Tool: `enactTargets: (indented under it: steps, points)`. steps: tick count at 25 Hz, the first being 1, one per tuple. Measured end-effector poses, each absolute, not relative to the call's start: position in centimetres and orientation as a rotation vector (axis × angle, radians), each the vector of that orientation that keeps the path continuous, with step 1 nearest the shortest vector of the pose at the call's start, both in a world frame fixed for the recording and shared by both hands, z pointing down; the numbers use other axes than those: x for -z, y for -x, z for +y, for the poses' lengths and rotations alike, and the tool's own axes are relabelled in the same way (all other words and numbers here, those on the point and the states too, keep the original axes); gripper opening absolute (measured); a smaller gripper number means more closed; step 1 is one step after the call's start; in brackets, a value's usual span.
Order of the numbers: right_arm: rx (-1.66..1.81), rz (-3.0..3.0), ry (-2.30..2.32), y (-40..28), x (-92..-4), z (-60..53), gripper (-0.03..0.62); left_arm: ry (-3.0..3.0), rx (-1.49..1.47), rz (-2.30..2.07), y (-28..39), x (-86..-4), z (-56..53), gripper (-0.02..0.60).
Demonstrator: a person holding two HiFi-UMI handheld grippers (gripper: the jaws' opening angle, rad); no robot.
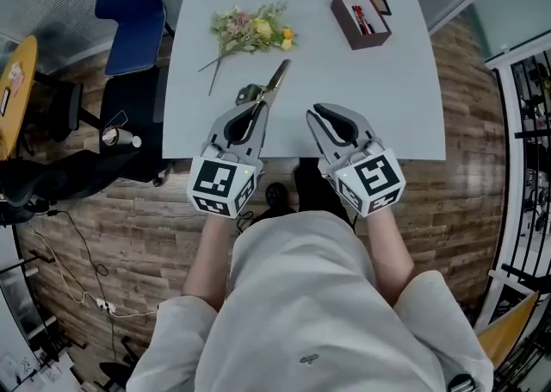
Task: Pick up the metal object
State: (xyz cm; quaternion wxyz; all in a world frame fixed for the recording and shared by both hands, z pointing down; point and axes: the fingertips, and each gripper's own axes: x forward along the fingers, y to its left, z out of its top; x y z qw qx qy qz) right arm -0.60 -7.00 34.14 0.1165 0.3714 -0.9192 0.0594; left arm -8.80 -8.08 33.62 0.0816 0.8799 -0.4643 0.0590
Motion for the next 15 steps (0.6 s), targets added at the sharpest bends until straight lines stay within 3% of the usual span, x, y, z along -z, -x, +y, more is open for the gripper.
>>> enactTargets:
  steps: [15]
  points:
    - [-0.136, -2.733, -1.084, 1.5, -32.2, -6.0, 0.020, -2.663, -0.146, -1.398, 8.4, -31.8, -7.4, 0.021]
